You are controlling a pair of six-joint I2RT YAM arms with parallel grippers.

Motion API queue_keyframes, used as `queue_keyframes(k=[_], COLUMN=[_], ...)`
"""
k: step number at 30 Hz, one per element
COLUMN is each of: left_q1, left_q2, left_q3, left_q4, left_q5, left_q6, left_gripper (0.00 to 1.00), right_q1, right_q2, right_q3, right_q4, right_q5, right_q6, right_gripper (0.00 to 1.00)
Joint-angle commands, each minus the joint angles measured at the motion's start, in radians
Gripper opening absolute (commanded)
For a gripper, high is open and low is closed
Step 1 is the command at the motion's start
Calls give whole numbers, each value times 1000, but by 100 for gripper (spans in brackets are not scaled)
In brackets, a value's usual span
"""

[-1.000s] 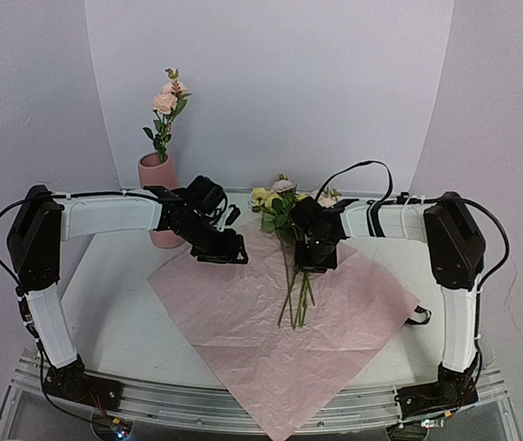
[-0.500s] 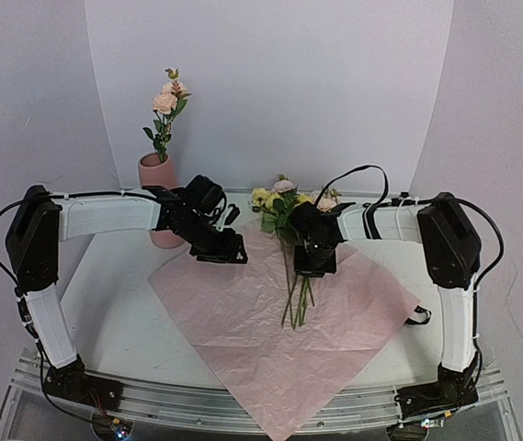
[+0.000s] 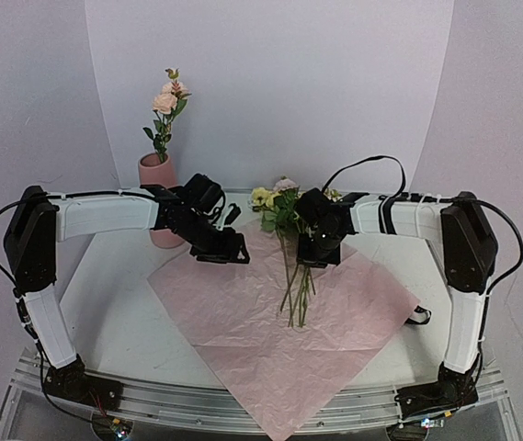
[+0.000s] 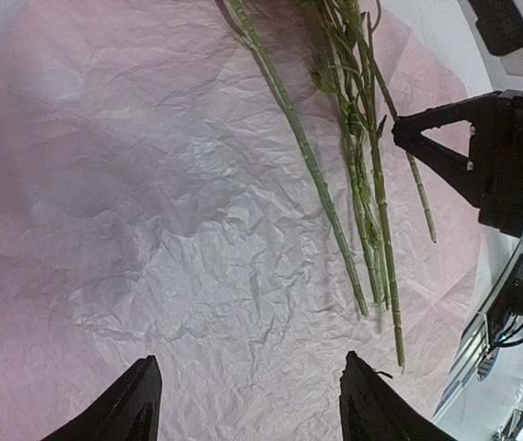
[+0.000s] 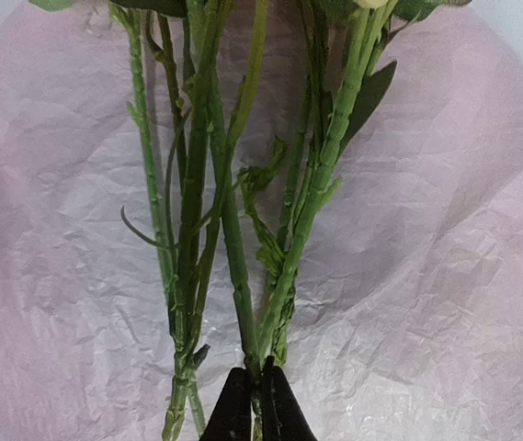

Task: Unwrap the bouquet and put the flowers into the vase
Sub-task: Pick up the fake flower from the wrapping paper.

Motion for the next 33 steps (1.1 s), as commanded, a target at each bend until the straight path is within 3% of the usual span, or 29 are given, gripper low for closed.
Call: queue_keyframes(k=[1, 9, 17, 29, 33], left_q1=[-2, -3, -3, -37, -48], left_q2=[-26, 24, 136, 261, 283], left_q3=[38, 57, 119, 183, 182], left_q4=[5, 105, 187, 215, 218], left_q5=[119, 305, 489, 588, 606], left_q6=[-3, -36, -123, -205, -216], left_gripper=[71, 76, 75, 68, 55], right_q1=[-1, -2, -1, -2, -2], right_q2=[-90, -109, -105, -83, -74], right_q3=[7, 30, 36, 64, 75], right_q4=[-52, -51, -51, -51, -51], right_q5=[-19, -62, -94, -137, -143], right_q6=[29, 49, 64, 84, 84], right_gripper=[6, 5, 5, 4, 4])
